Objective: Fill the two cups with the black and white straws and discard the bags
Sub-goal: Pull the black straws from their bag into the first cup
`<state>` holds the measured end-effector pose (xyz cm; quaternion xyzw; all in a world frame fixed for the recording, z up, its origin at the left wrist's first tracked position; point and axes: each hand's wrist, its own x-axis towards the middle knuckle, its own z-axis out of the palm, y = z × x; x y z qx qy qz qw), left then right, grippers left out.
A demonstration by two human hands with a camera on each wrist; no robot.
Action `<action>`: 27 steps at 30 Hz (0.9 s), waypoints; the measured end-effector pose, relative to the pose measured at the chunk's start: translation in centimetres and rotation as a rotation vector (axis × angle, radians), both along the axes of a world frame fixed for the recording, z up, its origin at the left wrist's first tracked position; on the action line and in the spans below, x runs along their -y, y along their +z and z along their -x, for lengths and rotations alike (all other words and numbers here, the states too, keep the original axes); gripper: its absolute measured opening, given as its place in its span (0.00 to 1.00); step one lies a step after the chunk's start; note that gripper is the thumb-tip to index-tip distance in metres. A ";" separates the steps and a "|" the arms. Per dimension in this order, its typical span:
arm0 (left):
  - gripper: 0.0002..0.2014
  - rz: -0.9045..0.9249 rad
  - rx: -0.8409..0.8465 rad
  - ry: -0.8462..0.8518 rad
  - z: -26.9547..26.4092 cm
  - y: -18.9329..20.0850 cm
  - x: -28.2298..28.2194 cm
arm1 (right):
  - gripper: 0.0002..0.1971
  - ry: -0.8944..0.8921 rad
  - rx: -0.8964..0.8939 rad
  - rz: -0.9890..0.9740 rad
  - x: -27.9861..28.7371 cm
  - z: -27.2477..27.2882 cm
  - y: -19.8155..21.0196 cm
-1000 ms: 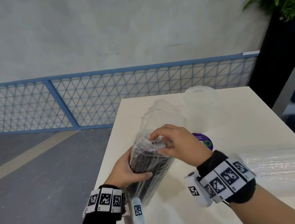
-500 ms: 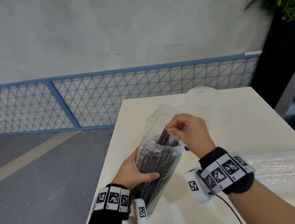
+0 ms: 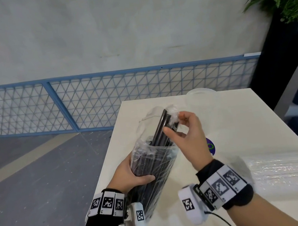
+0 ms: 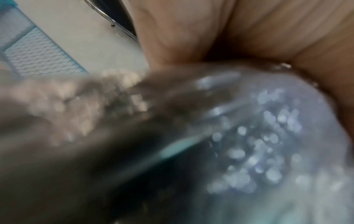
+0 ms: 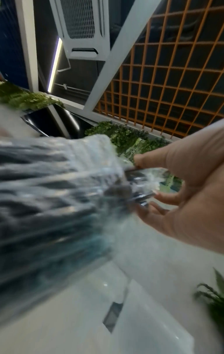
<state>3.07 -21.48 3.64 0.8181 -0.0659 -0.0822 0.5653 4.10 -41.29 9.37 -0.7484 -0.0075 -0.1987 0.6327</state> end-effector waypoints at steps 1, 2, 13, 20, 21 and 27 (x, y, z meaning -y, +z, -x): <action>0.41 0.023 -0.005 -0.001 0.0 -0.1 0.1 | 0.27 -0.026 0.012 -0.017 -0.6 0.4 -0.4; 0.40 0.034 -0.008 0.002 0.0 -0.1 0.2 | 0.30 -0.059 0.038 -0.045 -1.1 0.7 -0.7; 0.37 0.069 0.018 -0.006 0.6 -0.3 1.3 | 0.32 0.014 -0.192 -0.035 -2.3 0.9 -1.0; 0.33 0.020 0.034 0.000 0.4 -0.1 1.9 | 0.20 0.002 -0.217 -0.260 -2.5 -0.6 -1.0; 0.33 0.026 0.032 0.007 0.4 -0.1 1.9 | 0.19 0.013 -0.206 -0.281 -2.5 -0.8 -0.8; 0.32 0.062 -0.018 0.040 0.3 -0.4 1.2 | 0.15 0.021 -0.099 -0.437 -1.1 -2.4 1.8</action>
